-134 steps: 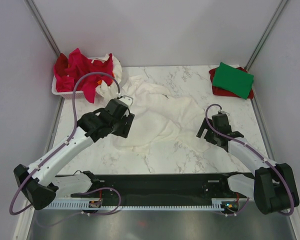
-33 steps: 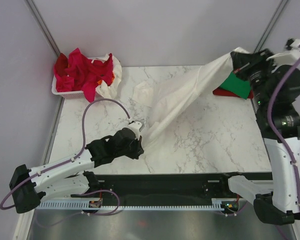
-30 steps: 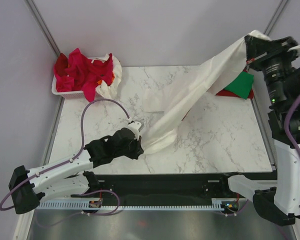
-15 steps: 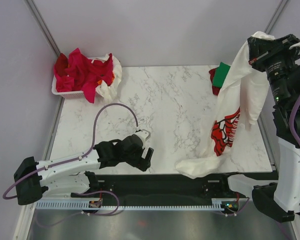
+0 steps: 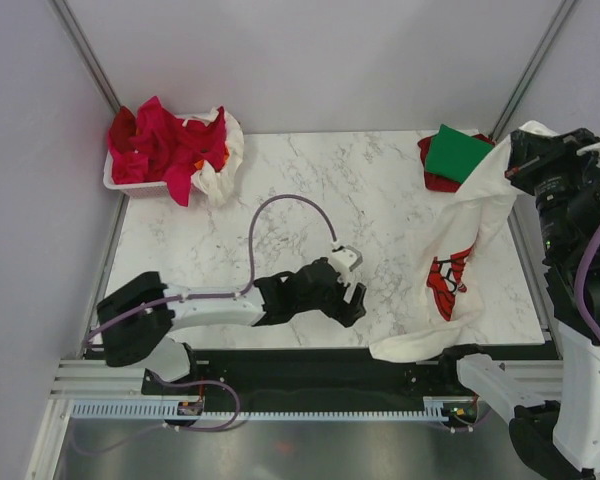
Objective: Fold and stack the t-shirts
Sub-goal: Flatten the tshirt out
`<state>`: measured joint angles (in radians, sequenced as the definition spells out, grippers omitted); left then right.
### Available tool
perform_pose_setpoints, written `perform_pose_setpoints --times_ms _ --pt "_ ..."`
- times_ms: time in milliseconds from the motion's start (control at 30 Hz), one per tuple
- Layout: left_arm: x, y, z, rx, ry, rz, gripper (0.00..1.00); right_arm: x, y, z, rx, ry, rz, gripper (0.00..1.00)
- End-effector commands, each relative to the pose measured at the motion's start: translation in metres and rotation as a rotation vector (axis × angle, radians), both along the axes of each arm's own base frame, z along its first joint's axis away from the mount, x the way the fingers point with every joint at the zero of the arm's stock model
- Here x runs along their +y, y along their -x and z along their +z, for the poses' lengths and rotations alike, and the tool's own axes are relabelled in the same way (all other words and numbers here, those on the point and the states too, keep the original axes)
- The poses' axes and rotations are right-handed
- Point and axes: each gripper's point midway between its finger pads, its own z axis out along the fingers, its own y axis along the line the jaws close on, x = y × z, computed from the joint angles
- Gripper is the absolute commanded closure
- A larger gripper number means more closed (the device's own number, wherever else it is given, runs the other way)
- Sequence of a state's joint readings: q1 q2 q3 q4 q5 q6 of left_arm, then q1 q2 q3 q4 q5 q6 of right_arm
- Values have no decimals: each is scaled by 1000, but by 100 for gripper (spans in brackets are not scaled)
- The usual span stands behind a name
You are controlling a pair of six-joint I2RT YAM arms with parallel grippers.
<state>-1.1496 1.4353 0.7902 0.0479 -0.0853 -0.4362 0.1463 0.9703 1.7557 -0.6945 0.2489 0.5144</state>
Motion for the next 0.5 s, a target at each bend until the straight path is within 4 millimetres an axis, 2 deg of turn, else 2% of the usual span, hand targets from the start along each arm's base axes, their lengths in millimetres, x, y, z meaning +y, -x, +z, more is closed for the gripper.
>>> perform_pose_setpoints --times_ms 0,67,100,200,267,300,367,400,433,467 --pt "-76 -7 42 -139 221 -133 9 -36 23 2 -16 35 -178 100" --pt "-95 -4 40 -135 246 -175 7 -53 37 2 -20 33 -269 100" --pt "-111 -3 38 -143 262 -200 6 -59 45 6 -33 35 -295 100" --pt "-140 -6 29 -148 267 -233 6 -69 58 19 -60 44 -345 100" --pt "-154 -9 27 -153 279 -243 6 -67 61 25 -68 42 -334 100" --pt "-165 -12 18 -153 274 -247 6 -66 65 30 -78 41 -327 100" --pt "-177 -13 16 -155 290 -259 7 -65 68 32 -86 40 -318 100" --pt "-186 -16 22 -166 308 -261 8 -66 69 32 -85 42 -320 100" --pt "-190 -17 8 -155 289 -263 9 -66 71 33 -88 42 -317 100" --pt "-194 -18 6 -156 289 -269 10 -66 72 33 -89 43 -316 100"
